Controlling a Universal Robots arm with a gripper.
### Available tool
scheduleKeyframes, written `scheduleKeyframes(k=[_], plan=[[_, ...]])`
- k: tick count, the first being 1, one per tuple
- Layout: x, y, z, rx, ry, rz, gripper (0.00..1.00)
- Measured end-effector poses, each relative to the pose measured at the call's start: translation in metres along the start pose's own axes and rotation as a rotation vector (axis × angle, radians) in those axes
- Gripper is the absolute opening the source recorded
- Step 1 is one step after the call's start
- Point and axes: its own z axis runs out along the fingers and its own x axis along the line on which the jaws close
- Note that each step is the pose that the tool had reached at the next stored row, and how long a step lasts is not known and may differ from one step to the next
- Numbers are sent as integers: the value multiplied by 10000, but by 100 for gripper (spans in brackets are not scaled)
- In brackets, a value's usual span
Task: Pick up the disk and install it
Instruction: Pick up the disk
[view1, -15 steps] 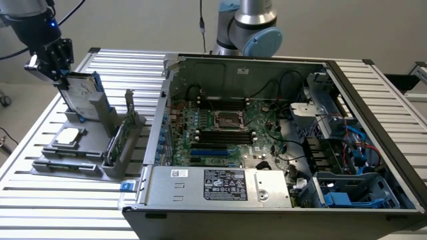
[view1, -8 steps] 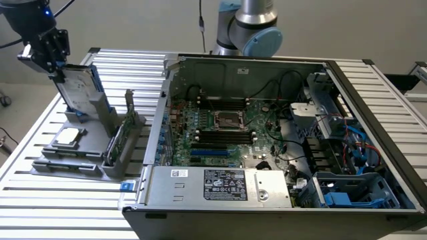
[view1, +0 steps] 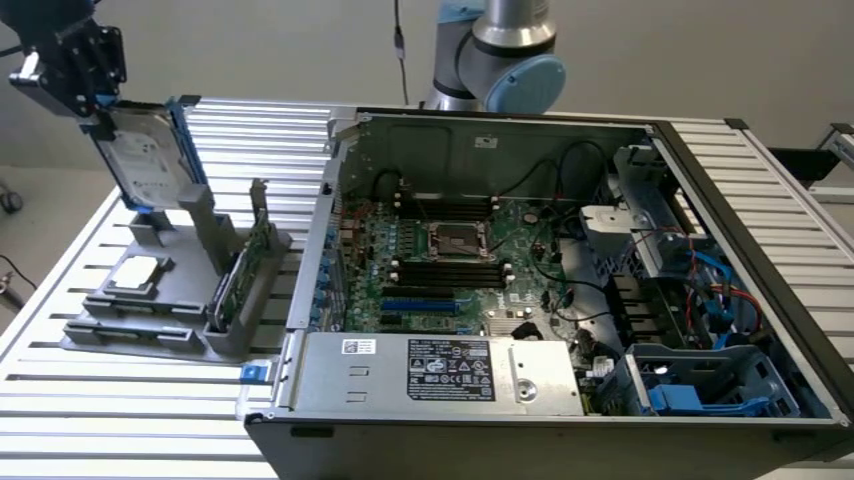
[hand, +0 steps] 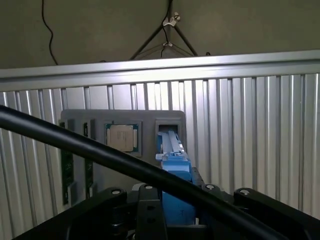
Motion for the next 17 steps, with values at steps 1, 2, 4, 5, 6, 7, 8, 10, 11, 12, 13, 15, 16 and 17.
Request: scheduleKeyframes(k=[1, 2, 4, 5, 6, 7, 8, 10, 11, 12, 13, 15, 16, 17], plan=[[3, -2, -44, 0, 0, -1, 33], [8, -3, -93, -1, 0, -1, 33], [18, -8, -182, 0, 0, 0, 33], [24, -13, -227, -1, 1, 0, 33], [30, -20, -272, 2, -1, 0, 33], [37, -30, -317, 0, 0, 0, 33], [45, -46, -365, 0, 0, 0, 33], [60, -87, -456, -1, 0, 0, 33], [66, -116, -501, 0, 0, 0, 33], [72, -150, -546, -1, -1, 0, 33], [79, -188, -591, -4, 0, 0, 33], [95, -275, -672, -7, 0, 0, 33], [105, -321, -706, -8, -2, 0, 33], [116, -371, -741, -10, -3, -1, 33]])
